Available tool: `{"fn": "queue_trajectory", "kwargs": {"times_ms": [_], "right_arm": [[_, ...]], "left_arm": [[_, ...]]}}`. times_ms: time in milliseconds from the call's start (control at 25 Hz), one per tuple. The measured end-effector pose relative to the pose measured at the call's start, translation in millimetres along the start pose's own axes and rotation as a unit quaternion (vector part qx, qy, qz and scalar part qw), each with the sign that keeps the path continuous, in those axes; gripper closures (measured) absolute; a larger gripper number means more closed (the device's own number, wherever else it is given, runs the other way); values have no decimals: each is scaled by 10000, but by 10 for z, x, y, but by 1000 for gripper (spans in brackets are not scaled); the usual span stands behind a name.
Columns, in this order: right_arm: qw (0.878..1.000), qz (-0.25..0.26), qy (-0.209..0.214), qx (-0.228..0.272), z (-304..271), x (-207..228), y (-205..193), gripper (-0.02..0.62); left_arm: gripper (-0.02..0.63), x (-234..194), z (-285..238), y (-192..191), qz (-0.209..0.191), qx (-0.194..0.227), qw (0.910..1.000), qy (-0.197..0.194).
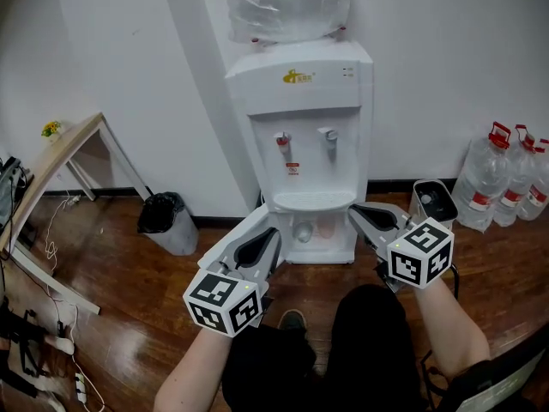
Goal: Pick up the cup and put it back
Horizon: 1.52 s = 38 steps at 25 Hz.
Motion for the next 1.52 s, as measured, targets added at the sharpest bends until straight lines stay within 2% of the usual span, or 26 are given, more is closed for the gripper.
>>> {"fn": "queue_trajectory", "kwargs": {"times_ms": [80, 280, 400, 640, 920, 1080, 1520], "right_arm": [[10000, 23, -48, 54, -62, 48, 31, 592], [9999, -50, -42, 106, -45, 64, 67, 592], [9999, 126, -78, 53, 21, 130, 189, 594], [9998, 216, 3, -22, -6, 172, 102, 594], [9999, 157, -55, 2, -67, 317, -4, 592], [9999, 112, -61, -86, -96, 397, -156, 592], [9991, -145, -294, -276, -20, 726, -672, 592]], "left_arm": [[604, -68, -91, 2, -77, -9, 10000, -46], [601, -172, -149, -177, 132, -244, 9996, 50], [601, -174, -199, -133, 224, -127, 9997, 12], [601, -140, -281, -189, -264, -392, 9989, -43], [592, -219, -526, -283, -216, -284, 9992, 199], [554, -201, -691, -515, -359, -347, 9981, 351], [548, -253, -1183, -1559, 197, -661, 9915, 1106]]}}
Point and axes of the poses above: the fingertips, and each gripper's own axes: z backward along the fingers, x to its right, y out of its top, the point moved 10 cm from there along z, backward along the fingers, and after that the axes turned 1 degree about x, right-handed, at the moved point
